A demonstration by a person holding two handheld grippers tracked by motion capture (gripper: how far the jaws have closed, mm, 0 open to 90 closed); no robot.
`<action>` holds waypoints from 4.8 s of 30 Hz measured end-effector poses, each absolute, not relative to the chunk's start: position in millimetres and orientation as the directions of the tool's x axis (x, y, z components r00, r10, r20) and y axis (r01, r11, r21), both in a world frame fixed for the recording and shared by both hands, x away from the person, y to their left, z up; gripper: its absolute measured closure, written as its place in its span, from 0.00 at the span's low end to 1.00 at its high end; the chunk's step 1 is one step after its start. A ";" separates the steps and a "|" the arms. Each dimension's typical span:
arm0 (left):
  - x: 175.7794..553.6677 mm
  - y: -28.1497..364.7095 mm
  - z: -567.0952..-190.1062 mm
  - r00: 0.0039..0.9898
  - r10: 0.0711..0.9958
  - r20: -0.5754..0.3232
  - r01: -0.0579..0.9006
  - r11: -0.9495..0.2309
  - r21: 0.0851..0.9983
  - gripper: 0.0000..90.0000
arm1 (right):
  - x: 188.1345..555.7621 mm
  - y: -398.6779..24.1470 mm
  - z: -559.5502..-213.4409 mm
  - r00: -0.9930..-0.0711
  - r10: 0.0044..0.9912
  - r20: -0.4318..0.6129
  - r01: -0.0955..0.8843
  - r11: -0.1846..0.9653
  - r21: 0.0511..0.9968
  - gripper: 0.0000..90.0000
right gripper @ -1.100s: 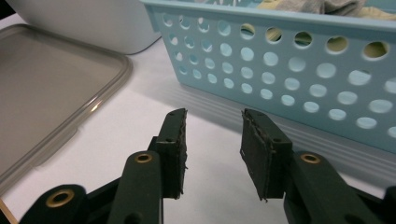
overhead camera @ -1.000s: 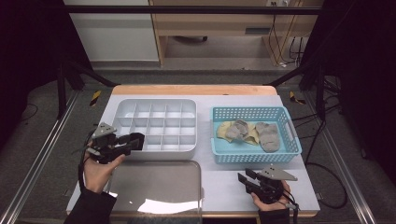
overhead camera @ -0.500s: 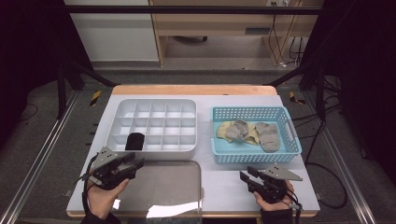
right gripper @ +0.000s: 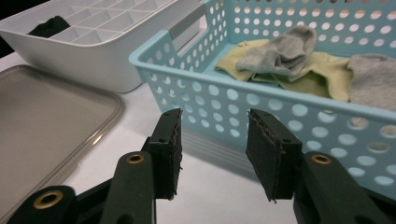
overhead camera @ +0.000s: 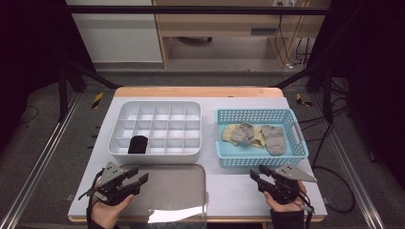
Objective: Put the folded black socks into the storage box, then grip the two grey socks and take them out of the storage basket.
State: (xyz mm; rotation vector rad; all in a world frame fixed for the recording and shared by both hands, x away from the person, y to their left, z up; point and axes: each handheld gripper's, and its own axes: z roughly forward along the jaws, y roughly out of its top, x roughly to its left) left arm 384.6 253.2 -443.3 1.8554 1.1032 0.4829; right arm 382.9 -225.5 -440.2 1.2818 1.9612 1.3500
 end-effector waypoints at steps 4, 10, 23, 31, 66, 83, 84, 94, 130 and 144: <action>385.0 254.3 -448.8 0.519 0.848 -0.106 0.506 -0.205 0.838 0.53 | 385.4 -225.9 -434.5 -0.473 0.870 0.137 0.431 0.094 0.897 0.60; 385.5 257.5 -452.9 0.514 0.851 -0.110 0.515 -0.204 0.833 0.52 | 391.2 -225.3 -428.1 -0.466 0.873 0.144 0.426 0.079 0.901 0.59; 387.8 257.3 -456.6 0.516 0.850 -0.108 0.522 -0.212 0.826 0.51 | 408.4 -225.5 -411.8 -0.449 0.881 0.153 0.427 0.061 0.902 0.54; 389.7 258.1 -459.5 0.515 0.849 -0.113 0.530 -0.212 0.821 0.51 | 426.5 -222.9 -399.4 -0.436 0.886 0.155 0.425 0.051 0.904 0.54; 392.6 257.8 -464.2 0.519 0.848 -0.109 0.537 -0.225 0.813 0.51 | 528.5 -208.5 -374.2 -0.367 0.922 0.123 0.444 0.057 0.894 0.54; 393.0 256.4 -465.9 0.527 0.844 -0.097 0.536 -0.242 0.808 0.52 | 565.5 -210.7 -397.7 -0.297 0.949 0.105 0.528 0.071 0.846 0.55; 392.9 256.3 -465.9 0.527 0.844 -0.098 0.537 -0.241 0.809 0.52 | 566.6 -210.4 -399.2 -0.296 0.950 0.099 0.529 0.076 0.845 0.55; 393.2 256.7 -466.4 0.527 0.845 -0.092 0.534 -0.246 0.809 0.53 | 575.6 -210.9 -421.8 -0.266 0.960 0.085 0.578 0.089 0.812 0.54; 394.2 257.6 -467.7 0.525 0.846 -0.096 0.540 -0.244 0.805 0.54 | 582.7 -208.9 -445.8 -0.268 0.959 0.089 0.664 0.117 0.738 0.93; 394.3 257.2 -467.8 0.524 0.847 -0.094 0.541 -0.245 0.805 0.54 | 574.5 -210.5 -425.8 -0.295 0.948 0.123 0.592 0.081 0.802 0.96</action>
